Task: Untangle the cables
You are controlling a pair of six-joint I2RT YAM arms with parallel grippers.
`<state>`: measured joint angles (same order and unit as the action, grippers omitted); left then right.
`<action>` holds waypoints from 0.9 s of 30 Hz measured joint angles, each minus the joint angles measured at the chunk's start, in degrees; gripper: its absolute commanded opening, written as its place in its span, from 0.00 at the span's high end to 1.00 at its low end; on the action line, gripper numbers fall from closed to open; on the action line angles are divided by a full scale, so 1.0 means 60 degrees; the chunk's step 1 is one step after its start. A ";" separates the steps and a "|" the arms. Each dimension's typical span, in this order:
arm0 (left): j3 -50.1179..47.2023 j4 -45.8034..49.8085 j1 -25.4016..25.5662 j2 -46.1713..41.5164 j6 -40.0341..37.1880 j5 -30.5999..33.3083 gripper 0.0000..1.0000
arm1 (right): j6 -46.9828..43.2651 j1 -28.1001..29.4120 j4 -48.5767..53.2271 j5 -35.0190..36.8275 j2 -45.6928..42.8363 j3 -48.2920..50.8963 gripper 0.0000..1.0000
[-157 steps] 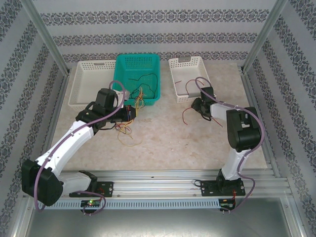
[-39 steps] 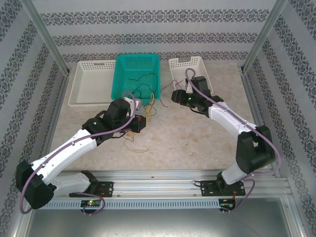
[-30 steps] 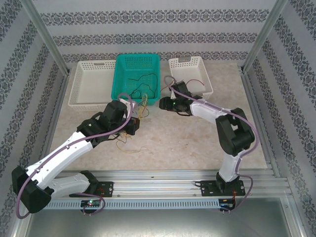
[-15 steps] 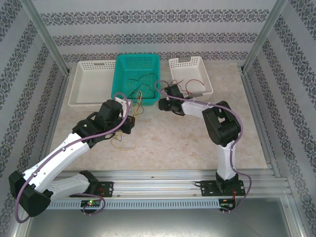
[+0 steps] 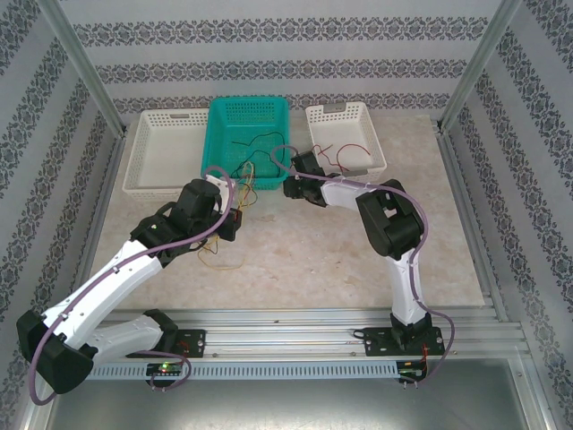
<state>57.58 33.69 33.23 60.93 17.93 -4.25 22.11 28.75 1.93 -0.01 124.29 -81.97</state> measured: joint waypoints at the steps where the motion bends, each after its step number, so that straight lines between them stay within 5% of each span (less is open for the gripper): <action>1: -0.0004 0.0000 0.0000 0.0000 0.0000 -0.0004 1.00 | 0.0022 0.0000 0.0025 0.0040 0.0015 -0.0004 0.74; 10: -0.0004 0.0000 -0.0007 0.0036 0.0000 -0.0029 1.00 | 0.0029 0.0000 0.0182 0.0346 0.0047 -0.0033 1.00; 19: -0.0004 0.0000 -0.0058 0.0087 -0.0004 -0.0036 1.00 | 0.0022 0.0004 -0.0033 0.0463 -0.0364 0.0535 1.00; 27: -0.0004 0.0000 -0.0062 0.0087 -0.0018 -0.0073 1.00 | 0.0073 -0.0011 0.0084 0.0051 -0.2353 0.1126 1.00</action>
<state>57.56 33.69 32.86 61.45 17.82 -4.69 22.55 28.69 2.44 0.30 110.17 -75.22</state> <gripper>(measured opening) 0.051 0.044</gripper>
